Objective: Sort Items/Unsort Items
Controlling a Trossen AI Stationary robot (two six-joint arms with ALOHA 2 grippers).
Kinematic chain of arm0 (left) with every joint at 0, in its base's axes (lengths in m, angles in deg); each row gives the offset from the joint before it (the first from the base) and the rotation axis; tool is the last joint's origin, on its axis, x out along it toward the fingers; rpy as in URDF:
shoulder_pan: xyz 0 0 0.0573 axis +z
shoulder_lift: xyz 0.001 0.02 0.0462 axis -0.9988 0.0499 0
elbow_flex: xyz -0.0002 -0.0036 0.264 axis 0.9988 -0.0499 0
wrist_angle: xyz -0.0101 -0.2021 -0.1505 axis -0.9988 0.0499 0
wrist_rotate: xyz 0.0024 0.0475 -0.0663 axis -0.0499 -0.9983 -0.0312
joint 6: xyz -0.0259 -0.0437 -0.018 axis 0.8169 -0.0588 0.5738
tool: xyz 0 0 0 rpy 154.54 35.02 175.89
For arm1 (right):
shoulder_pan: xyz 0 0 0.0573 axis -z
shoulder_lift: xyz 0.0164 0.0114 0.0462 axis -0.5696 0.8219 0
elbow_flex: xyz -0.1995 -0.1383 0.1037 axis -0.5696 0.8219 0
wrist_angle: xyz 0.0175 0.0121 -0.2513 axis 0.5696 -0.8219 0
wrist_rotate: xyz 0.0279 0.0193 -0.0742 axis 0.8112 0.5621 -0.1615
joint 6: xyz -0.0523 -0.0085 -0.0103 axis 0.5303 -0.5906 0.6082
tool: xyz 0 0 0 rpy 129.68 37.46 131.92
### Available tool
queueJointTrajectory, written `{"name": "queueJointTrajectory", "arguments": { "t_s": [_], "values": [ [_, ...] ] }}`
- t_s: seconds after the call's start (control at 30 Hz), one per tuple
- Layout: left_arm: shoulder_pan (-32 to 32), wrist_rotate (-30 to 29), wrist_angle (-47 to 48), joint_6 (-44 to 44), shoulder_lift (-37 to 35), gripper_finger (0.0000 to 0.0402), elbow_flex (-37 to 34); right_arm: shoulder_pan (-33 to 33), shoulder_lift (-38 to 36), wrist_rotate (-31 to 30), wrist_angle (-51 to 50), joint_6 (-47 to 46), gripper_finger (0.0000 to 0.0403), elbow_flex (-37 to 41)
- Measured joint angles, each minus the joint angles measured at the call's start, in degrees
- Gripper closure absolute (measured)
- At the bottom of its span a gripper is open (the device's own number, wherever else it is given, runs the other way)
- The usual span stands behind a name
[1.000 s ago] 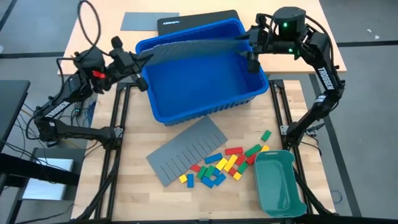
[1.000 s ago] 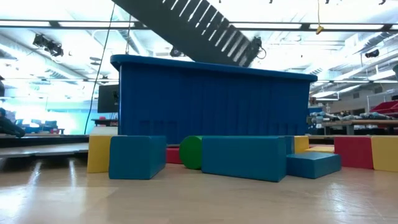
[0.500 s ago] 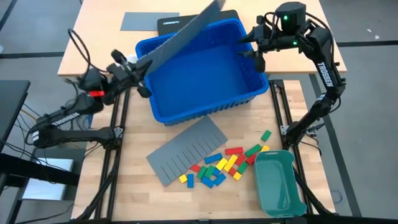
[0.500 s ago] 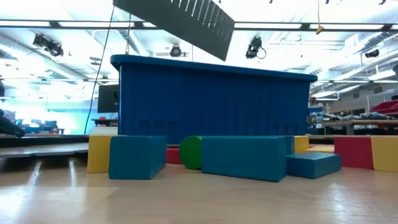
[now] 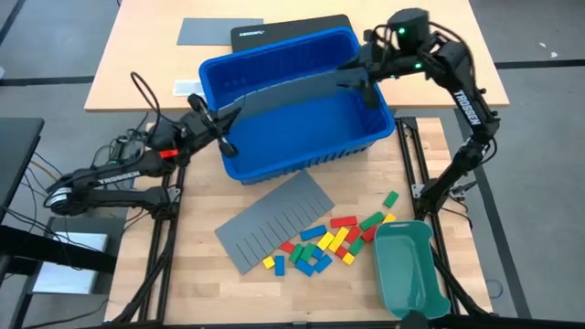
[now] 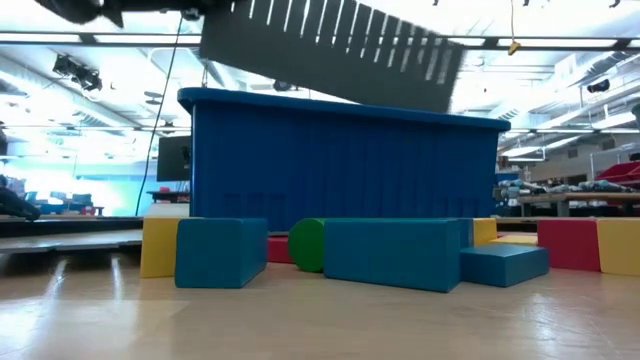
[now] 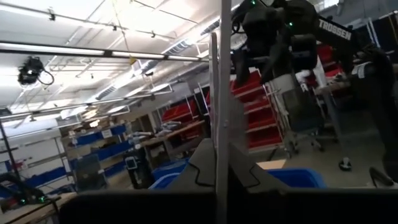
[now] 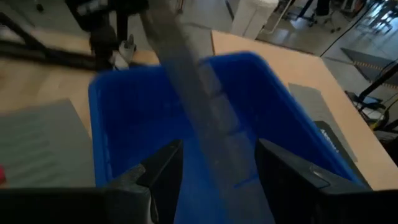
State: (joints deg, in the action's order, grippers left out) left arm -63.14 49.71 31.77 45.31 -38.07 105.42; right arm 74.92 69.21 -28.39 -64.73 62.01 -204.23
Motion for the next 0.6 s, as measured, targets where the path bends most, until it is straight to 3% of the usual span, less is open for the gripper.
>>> {"name": "queueJointTrajectory", "arguments": {
  "t_s": [0.27, 0.6],
  "values": [
    [0.03, -0.41, -8.14, 0.74, 2.93, 0.0400, -3.80, -4.54, 0.38, -12.88, 9.08, 7.38, 0.0200, 4.47],
    [-0.01, 1.92, -7.98, 1.09, 4.03, 0.0400, -3.82, -8.27, 0.38, -15.25, 11.00, 11.54, 0.0215, 4.44]
  ]
}}
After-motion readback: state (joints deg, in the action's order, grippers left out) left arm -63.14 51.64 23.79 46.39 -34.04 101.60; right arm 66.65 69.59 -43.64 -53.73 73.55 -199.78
